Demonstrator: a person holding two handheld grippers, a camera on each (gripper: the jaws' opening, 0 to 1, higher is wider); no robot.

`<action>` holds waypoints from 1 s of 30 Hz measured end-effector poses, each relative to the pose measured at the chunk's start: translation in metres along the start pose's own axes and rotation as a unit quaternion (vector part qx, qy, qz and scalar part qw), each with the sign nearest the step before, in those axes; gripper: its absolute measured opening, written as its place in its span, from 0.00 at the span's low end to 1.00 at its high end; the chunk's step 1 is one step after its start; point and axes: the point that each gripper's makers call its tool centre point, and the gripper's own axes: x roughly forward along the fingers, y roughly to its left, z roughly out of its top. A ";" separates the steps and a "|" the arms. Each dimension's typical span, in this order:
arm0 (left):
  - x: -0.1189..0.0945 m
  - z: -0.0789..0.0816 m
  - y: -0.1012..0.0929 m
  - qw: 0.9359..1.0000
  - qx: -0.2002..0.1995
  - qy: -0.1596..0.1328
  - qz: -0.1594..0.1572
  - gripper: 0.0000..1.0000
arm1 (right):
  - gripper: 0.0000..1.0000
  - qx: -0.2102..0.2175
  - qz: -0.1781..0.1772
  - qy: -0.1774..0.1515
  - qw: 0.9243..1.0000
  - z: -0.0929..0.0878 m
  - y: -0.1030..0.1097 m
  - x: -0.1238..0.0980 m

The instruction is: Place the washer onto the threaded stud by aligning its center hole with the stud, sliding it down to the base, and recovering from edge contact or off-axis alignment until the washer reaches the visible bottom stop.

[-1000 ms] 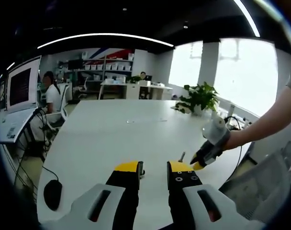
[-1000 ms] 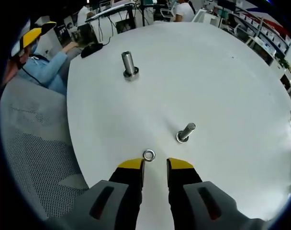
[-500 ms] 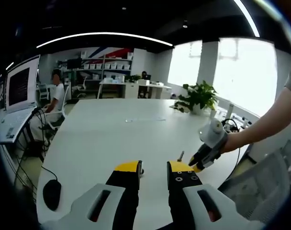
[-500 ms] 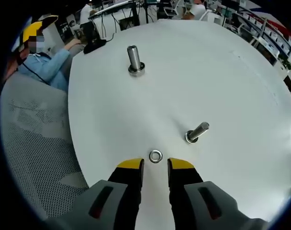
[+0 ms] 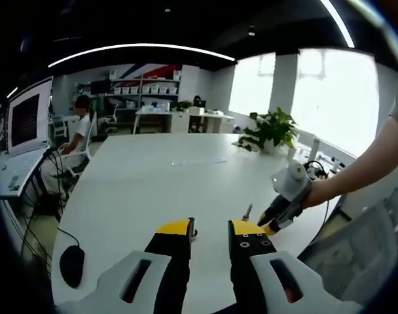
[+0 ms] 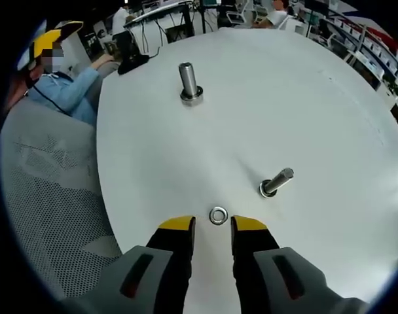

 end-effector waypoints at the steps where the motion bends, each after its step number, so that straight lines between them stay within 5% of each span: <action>1: 0.000 0.000 0.000 1.000 0.000 0.001 0.000 0.20 | 0.24 -0.001 0.001 0.000 1.000 0.000 0.001 0.000; 10: 0.000 -0.001 0.000 1.000 0.001 0.001 0.001 0.20 | 0.25 -0.026 0.015 -0.007 1.000 0.002 0.011 0.002; 30: 0.001 -0.001 0.001 1.000 -0.008 0.002 -0.001 0.20 | 0.23 -0.026 -0.001 0.015 1.000 -0.004 -0.007 0.008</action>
